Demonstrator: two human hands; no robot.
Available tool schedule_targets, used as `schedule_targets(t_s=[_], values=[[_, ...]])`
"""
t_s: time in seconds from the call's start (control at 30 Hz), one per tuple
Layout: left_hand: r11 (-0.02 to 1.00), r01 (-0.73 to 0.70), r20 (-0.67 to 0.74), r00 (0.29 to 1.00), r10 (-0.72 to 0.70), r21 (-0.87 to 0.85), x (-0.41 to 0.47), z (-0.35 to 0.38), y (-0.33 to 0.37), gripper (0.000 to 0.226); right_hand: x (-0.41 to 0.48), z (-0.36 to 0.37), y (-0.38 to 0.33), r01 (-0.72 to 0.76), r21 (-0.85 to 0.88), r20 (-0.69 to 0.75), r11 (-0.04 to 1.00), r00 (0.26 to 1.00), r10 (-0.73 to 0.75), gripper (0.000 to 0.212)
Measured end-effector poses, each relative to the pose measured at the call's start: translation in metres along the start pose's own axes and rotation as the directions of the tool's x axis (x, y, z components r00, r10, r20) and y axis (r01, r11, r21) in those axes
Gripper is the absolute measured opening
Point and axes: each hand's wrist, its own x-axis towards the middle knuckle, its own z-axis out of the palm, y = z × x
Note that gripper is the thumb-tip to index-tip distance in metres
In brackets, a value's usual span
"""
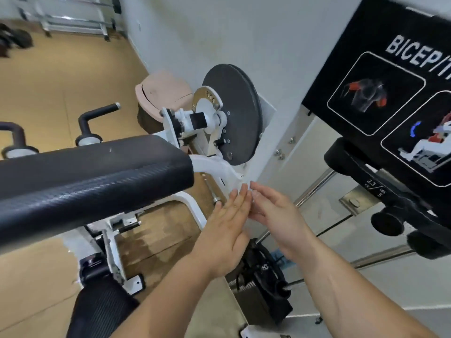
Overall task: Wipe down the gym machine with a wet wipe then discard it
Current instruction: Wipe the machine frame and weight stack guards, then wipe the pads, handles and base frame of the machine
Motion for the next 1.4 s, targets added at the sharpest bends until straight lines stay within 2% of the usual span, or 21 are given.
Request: schedule_targets(t_s=[0.2,0.33,0.4,0.47,0.5,0.57,0.6,0.67,0.73,0.8,0.83,0.97,1.03,1.1,1.13,1.2,1.27,1.33,1.4], values=[[0.98,0.193,-0.011,0.981,-0.193,0.056,-0.111,0.037,0.022,0.072,-0.046,0.021,0.07,-0.135,-0.002,0.163,0.991,0.978,0.134,0.022],[0.964,0.267,-0.014,0.964,-0.267,-0.002,-0.198,0.061,0.031,0.073,-0.079,0.041,0.127,-0.187,-0.104,0.255,0.977,0.944,0.208,0.019],[0.943,0.325,-0.067,0.941,-0.33,-0.075,-0.241,0.067,0.03,0.067,-0.094,0.053,0.154,-0.199,-0.142,0.269,0.97,0.935,0.231,0.014],[0.823,0.512,-0.101,0.831,-0.547,-0.244,-0.275,0.065,0.033,0.061,-0.109,0.067,0.173,-0.187,-0.203,0.307,0.961,0.92,0.244,0.014],[0.721,0.593,-0.106,0.741,-0.663,-0.358,-0.286,0.062,0.033,0.058,-0.116,0.074,0.178,-0.173,-0.238,0.336,0.956,0.909,0.248,0.017],[0.494,0.639,-0.061,0.575,-0.816,-0.59,-0.306,0.059,0.026,0.056,-0.135,0.092,0.183,-0.147,-0.285,0.414,0.947,0.873,0.259,0.016],[0.42,0.631,-0.014,0.544,-0.839,-0.652,-0.314,0.056,0.022,0.061,-0.144,0.102,0.183,-0.142,-0.296,0.454,0.945,0.849,0.27,0.012],[0.353,0.633,0.081,0.551,-0.831,-0.689,-0.33,0.049,0.012,0.071,-0.159,0.121,0.185,-0.145,-0.295,0.521,0.944,0.804,0.287,0.008],[0.353,0.632,0.105,0.57,-0.815,-0.69,-0.345,0.042,-0.008,0.059,-0.169,0.143,0.189,-0.151,-0.273,0.549,0.95,0.786,0.283,0.008],[0.392,0.626,0.092,0.598,-0.796,-0.675,-0.362,0.033,-0.027,0.042,-0.175,0.168,0.191,-0.159,-0.285,0.527,0.945,0.798,0.293,0.009],[0.402,0.623,0.101,0.614,-0.783,-0.672,-0.372,0.026,-0.037,0.04,-0.178,0.182,0.194,-0.169,-0.297,0.503,0.94,0.809,0.304,0.009],[0.443,0.609,0.213,0.715,-0.666,-0.658,-0.41,-0.009,-0.085,0.07,-0.197,0.237,0.209,-0.212,-0.322,0.444,0.923,0.827,0.345,0.011],[0.512,0.636,0.281,0.743,-0.607,-0.577,-0.423,-0.022,-0.108,0.055,-0.205,0.265,0.219,-0.241,-0.311,0.421,0.92,0.833,0.36,0.012],[0.563,0.689,0.32,0.718,-0.619,-0.457,-0.432,-0.032,-0.122,0.027,-0.207,0.287,0.228,-0.26,-0.283,0.39,0.923,0.848,0.359,0.012],[0.589,0.709,0.319,0.703,-0.636,-0.388,-0.435,-0.033,-0.129,0.021,-0.207,0.294,0.234,-0.271,-0.279,0.368,0.921,0.856,0.364,0.011],[0.603,0.734,0.301,0.678,-0.67,-0.312,-0.442,-0.029,-0.142,0.021,-0.205,0.304,0.249,-0.305,-0.284,0.348,0.909,0.851,0.394,0.008],[0.593,0.759,0.289,0.651,-0.702,-0.268,-0.448,-0.021,-0.152,0.02,-0.204,0.307,0.264,-0.353,-0.303,0.392,0.885,0.8,0.454,0.013],[0.564,0.79,0.292,0.613,-0.734,-0.242,-0.45,-0.014,-0.157,0.016,-0.205,0.307,0.282,-0.34,-0.399,0.433,0.851,0.748,0.502,0.019],[0.526,0.811,0.296,0.583,-0.756,-0.255,-0.452,-0.007,-0.161,0.016,-0.206,0.308,0.299,-0.308,-0.501,0.422,0.809,0.729,0.539,0.013]])
